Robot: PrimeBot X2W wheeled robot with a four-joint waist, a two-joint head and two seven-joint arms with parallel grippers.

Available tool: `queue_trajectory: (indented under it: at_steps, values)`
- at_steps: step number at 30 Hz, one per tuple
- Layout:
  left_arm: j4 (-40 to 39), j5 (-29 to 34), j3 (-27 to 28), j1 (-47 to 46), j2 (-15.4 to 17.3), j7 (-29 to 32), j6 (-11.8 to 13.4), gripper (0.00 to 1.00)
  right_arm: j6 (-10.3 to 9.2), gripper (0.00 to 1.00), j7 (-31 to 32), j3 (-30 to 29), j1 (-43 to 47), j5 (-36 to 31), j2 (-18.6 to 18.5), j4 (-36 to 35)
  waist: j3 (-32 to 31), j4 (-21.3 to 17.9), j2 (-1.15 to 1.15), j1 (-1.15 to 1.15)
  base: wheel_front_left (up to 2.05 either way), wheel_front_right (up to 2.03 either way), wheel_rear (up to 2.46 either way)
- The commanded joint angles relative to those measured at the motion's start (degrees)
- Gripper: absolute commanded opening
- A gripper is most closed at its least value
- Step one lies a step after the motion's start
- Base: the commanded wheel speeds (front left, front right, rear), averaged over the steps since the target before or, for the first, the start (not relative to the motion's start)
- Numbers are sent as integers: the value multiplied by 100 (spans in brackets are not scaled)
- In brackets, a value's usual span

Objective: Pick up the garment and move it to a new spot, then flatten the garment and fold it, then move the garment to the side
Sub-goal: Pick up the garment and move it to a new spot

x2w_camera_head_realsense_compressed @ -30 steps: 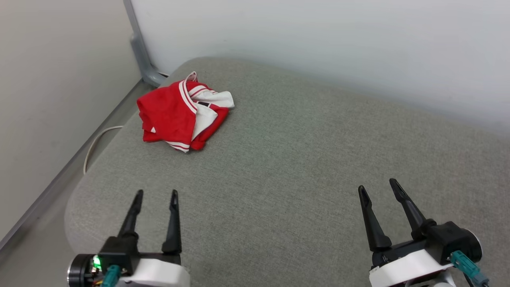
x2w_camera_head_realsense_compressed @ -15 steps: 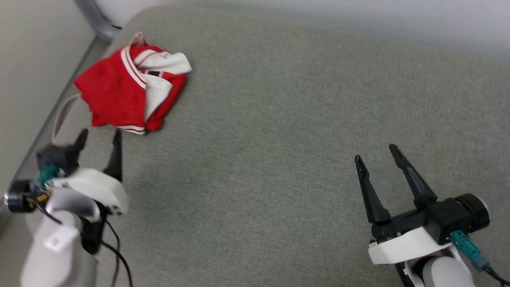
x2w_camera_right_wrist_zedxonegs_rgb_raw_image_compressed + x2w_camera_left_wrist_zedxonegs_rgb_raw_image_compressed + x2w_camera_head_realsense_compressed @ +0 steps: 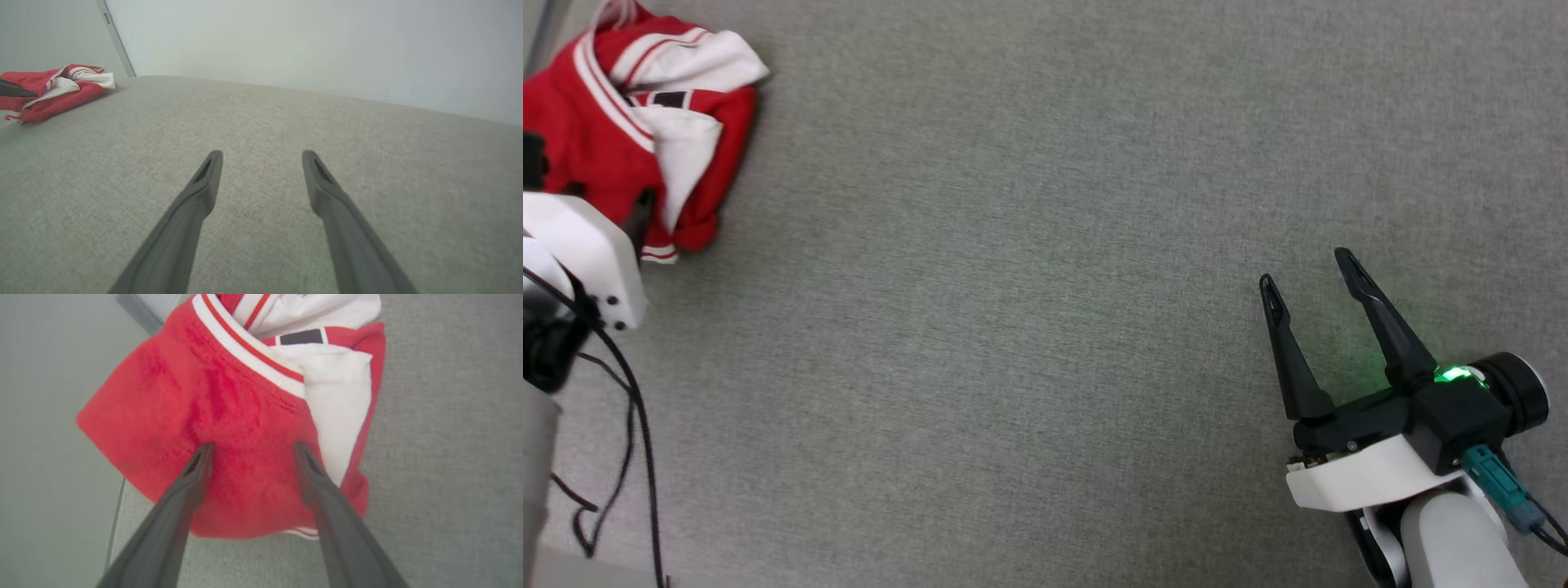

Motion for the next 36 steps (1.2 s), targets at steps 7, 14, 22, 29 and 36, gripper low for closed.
queue_trajectory:
  at_steps: [7, 14, 22, 29, 36]
  values:
    - [593, -310, -212, -471, 261, 94, -3, 100, -4, 100, -14, 30, -158, -63, -37, -18, 336, -190, 0, -2, 0, 0, 0]
    - [855, -579, -559, -578, 319, -189, -2, 0, -4, 100, -14, -8, -136, -53, -26, 63, 269, -151, 0, -2, 0, 0, 0]
    - [885, -314, -694, -731, 525, -1134, 35, 0, -4, 100, -14, -29, -38, 99, 53, 238, -342, -76, 0, -2, 0, 0, 0]
    - [344, -48, -803, -751, 731, -1594, 66, 0, -4, 100, -14, -83, 123, 251, 122, 371, -1072, -108, 0, -2, 0, 0, 0]
    - [-900, 267, -954, -791, 883, -1735, 249, 0, -4, 100, -14, -244, 332, 408, 164, 449, -1770, -282, 0, -2, 0, 0, 0]
